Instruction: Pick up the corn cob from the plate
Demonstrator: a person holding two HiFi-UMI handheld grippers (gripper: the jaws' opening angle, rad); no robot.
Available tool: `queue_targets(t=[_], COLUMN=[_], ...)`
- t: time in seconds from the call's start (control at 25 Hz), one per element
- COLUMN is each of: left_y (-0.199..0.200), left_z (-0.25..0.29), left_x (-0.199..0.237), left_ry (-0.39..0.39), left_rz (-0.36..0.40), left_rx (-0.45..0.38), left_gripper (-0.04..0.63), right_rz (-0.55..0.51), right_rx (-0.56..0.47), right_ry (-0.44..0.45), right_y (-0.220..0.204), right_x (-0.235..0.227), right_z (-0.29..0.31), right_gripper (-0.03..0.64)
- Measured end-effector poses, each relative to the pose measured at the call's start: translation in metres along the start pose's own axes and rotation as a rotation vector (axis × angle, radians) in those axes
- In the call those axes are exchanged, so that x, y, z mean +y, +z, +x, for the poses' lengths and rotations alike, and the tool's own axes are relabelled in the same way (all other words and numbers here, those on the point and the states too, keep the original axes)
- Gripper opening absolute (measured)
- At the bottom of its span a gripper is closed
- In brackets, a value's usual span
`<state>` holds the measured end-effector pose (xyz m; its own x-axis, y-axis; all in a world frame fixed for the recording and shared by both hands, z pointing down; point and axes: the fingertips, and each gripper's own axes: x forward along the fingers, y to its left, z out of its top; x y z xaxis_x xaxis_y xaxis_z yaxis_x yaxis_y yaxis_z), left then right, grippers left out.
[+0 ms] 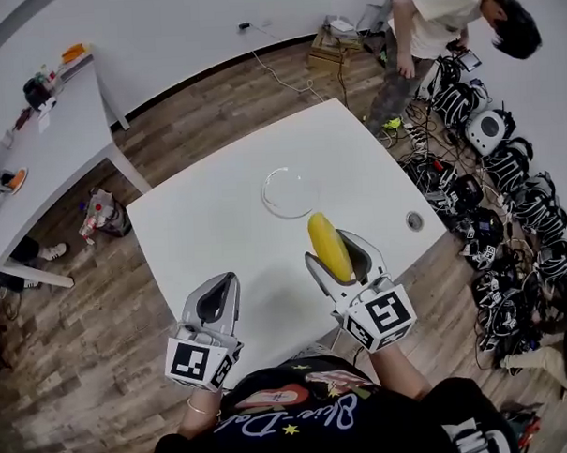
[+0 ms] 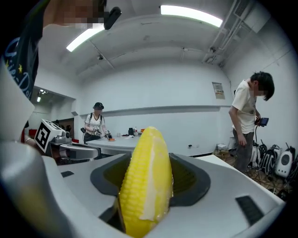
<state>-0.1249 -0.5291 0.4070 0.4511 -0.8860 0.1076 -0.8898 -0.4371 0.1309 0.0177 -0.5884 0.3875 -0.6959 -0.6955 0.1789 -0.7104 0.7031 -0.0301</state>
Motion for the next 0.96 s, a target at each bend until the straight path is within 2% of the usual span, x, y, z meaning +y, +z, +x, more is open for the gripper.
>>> queue_targets(t=[0.24, 0.44, 0.72, 0.96], left_y=[0.003, 0.006, 0.003, -0.001], left_z=[-0.001, -0.005, -0.001, -0.003], left_x=[-0.005, -0.004, -0.013, -0.01], left_ry=[-0.013, -0.006, -0.038, -0.032], left_rz=[0.0, 0.0, 0.02, 0.021], left_rx=[-0.007, -0.011, 0.004, 0.018], left_gripper=[-0.008, -0.007, -0.008, -0.008], right_rz=[0.024, 0.088, 0.083, 0.084], right_rx=[-0.017, -0.043, -0.07, -0.071], right_ry=[0.0, -0.009, -0.01, -0.016], right_y=[0.003, 0.011, 0.023, 0.024], right_x=[0.002, 0.003, 0.005, 0.005], right_z=[-0.001, -0.003, -0.006, -0.009], right_gripper=[0.267, 0.265, 0.265, 0.264])
